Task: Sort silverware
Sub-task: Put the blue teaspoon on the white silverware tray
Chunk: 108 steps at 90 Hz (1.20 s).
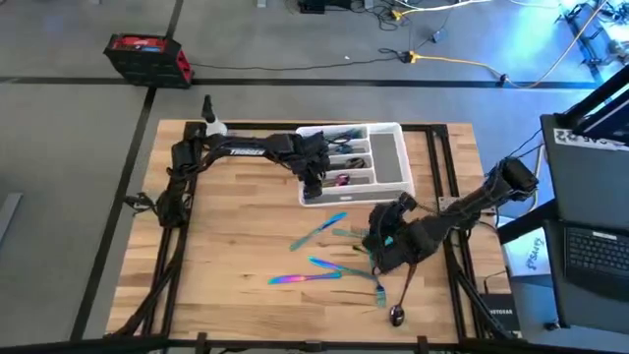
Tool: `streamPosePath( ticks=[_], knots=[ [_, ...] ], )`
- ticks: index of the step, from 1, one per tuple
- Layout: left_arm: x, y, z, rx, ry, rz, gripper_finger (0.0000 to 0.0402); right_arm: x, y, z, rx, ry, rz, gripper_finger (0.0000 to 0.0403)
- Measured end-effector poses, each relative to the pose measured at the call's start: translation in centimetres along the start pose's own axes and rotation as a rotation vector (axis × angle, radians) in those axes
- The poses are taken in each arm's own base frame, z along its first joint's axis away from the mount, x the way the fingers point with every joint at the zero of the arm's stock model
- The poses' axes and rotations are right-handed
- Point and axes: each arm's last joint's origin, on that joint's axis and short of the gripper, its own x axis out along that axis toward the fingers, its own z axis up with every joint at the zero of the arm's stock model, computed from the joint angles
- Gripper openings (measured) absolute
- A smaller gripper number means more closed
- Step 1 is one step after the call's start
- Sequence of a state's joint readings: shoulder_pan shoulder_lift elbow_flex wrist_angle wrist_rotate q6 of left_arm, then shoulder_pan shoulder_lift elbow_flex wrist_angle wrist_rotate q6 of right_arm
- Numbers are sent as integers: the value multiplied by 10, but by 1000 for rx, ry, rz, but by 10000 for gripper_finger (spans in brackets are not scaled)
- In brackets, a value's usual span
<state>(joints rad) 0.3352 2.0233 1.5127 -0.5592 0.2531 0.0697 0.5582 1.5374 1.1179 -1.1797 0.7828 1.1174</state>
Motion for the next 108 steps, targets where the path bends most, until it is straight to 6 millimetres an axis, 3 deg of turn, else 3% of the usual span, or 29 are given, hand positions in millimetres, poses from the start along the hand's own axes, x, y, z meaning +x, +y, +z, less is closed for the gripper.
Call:
streamPosePath(
  ticks=[23,34,43,54,67,79,87,96,108],
  knots=[
    [-37,-38,25,95,-223,156,186,-3,43,-46,-236,105,43,184],
    [-53,-81,43,165,-485,70,186,1,60,-72,-302,80,2,184],
    [-56,-116,47,235,-696,-5,186,1,60,-95,-243,29,-28,176],
    [-42,-147,29,261,-874,-189,186,3,49,-124,-127,-5,-43,157],
    [-21,-162,-15,245,-1048,-377,186,9,48,-140,-87,-51,18,141],
    [10,-154,-60,116,-899,-320,186,14,56,-144,-60,-77,132,138],
    [19,-153,-81,62,-835,-318,186,16,57,-146,-22,-98,173,138],
    [24,-158,-98,43,-789,-324,186,19,59,-148,28,-109,224,138],
    [26,-162,-105,34,-783,-294,186,30,60,-157,98,-105,297,138]
  ],
)
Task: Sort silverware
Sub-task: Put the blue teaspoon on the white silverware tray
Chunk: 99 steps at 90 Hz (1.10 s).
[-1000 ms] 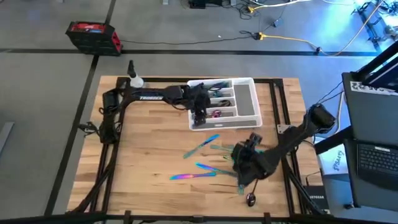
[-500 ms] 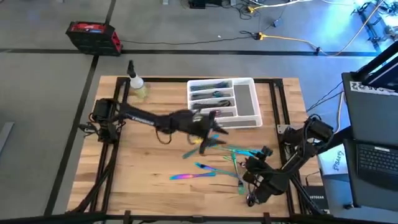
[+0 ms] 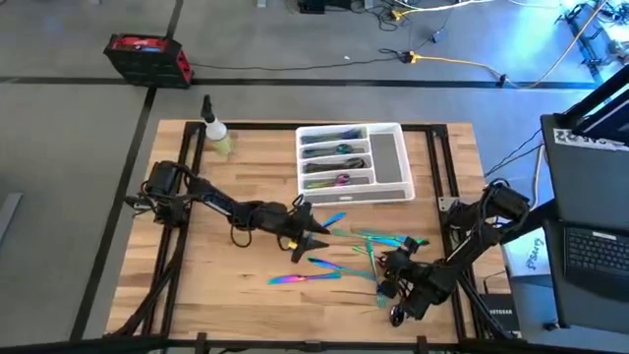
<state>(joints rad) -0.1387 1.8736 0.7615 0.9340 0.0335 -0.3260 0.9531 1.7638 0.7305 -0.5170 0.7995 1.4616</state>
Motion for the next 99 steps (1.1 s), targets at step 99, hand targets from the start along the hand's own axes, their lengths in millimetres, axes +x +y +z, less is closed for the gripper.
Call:
streamPosePath(
  ticks=[99],
  knots=[
    [-1,7,-2,29,38,24,186,66,-24,92,-130,96,19,1]
  ],
)
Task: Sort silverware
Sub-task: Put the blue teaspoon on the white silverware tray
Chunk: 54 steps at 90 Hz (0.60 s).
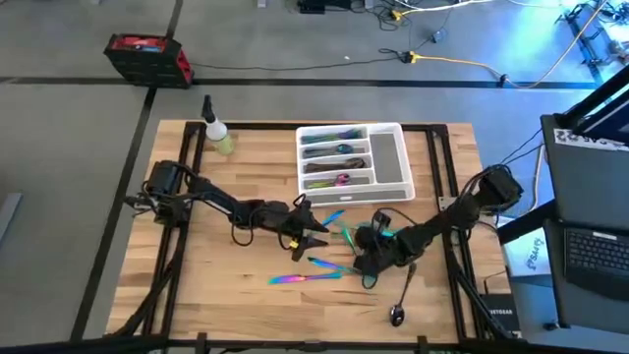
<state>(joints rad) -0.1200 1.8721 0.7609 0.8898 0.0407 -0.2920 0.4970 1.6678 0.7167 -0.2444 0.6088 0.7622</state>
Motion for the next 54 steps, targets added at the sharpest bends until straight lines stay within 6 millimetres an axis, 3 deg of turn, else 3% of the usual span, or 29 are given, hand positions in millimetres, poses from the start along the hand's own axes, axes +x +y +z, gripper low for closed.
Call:
streamPosePath(
  ticks=[31,54],
  knots=[
    [0,0,-1,-1,13,4,186,-27,-21,54,-49,-46,-14,1],
    [0,0,-1,-1,14,4,186,-11,-57,92,-126,-33,-94,1]
  ],
)
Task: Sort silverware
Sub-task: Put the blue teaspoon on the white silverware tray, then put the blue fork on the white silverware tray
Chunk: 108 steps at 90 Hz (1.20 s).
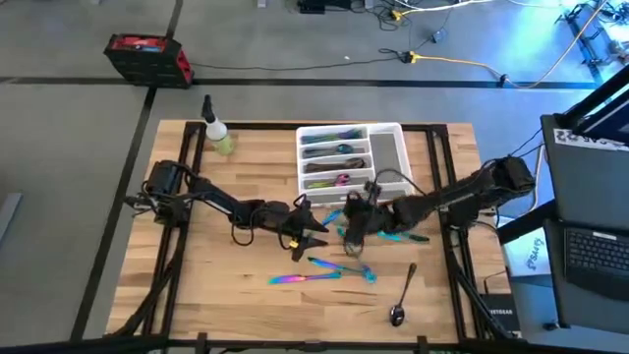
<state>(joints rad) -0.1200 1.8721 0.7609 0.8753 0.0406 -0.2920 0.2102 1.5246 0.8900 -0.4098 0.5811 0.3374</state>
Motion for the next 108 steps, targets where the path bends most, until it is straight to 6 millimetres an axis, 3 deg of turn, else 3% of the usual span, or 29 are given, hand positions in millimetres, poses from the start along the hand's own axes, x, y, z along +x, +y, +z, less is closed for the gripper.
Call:
streamPosePath(
  ticks=[29,42,78,108],
  knots=[
    [-2,-1,0,10,-4,14,186,34,-59,18,-73,77,10,0],
    [-9,4,-6,-20,-10,30,186,57,-73,22,-57,64,70,0],
    [-24,16,-20,-53,-8,55,186,92,-68,16,-110,75,100,10],
    [-27,16,-24,-67,11,52,186,91,-71,16,-121,111,-18,113]
  ],
)
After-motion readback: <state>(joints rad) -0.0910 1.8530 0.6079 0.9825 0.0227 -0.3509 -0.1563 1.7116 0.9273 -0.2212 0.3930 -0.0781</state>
